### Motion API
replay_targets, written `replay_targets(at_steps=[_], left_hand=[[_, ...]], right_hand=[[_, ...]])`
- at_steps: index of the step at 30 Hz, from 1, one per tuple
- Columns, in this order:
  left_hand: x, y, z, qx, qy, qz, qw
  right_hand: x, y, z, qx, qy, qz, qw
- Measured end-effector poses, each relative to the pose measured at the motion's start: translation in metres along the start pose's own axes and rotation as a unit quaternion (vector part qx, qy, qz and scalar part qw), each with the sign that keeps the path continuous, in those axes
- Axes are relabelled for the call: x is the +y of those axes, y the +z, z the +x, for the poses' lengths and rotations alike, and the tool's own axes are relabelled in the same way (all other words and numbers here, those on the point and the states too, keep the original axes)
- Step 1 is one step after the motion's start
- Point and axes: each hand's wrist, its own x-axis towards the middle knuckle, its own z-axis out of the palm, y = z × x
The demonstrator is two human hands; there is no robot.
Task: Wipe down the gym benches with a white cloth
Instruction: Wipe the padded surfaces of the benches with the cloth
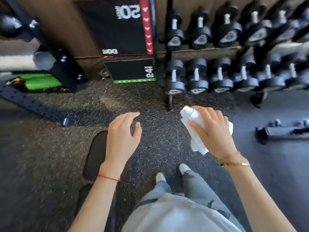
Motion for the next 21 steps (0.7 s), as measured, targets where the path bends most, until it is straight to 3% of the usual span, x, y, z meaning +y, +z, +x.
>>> replay_targets(at_steps=[6,21], left_hand=[[0.064,0.035,0.027,-0.072,0.121,-0.026,0.990],[0.301,0.158,0.037,-0.156,0.309,-0.110,0.932]], right_hand=[[0.050,-0.028,-0.059,0.077,0.129,-0.016,0.989],[0.211,-0.125,-0.162,0.197,0.309,-0.041,0.930]])
